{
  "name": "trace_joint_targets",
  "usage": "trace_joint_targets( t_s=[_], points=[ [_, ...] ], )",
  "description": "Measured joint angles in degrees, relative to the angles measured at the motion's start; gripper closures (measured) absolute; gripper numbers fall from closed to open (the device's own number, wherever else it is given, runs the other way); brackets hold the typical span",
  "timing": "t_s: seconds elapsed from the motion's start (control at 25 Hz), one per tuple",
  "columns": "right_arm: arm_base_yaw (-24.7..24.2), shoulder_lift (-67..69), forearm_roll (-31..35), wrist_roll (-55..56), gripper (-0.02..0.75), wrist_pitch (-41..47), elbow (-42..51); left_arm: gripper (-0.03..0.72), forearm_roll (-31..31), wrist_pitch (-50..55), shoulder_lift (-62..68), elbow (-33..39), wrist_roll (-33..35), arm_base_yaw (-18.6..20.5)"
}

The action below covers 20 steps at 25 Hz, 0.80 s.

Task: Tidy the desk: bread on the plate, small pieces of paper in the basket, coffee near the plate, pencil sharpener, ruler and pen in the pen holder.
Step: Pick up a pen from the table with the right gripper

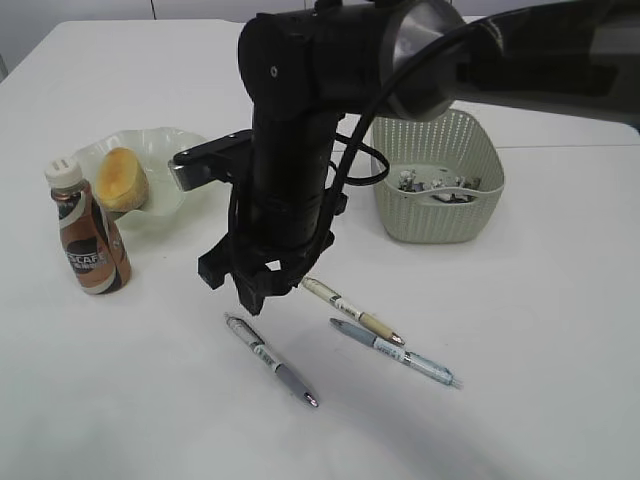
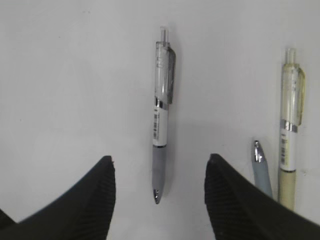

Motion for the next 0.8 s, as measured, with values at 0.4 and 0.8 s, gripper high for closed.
trace_joint_targets(
  t_s=[0.4,0.8],
  points=[
    [2.59,5.46,-6.19,2.13,0.318,-0.39,-1.46,0.316,0.23,0.00,-0.09,0.00,0.00,0.00],
    [2.63,11.25,-7.19,5.97,0.318,1.58,-8.15,0.317,0.34,0.00,-0.26,0.00,0.00,0.00]
  ],
)
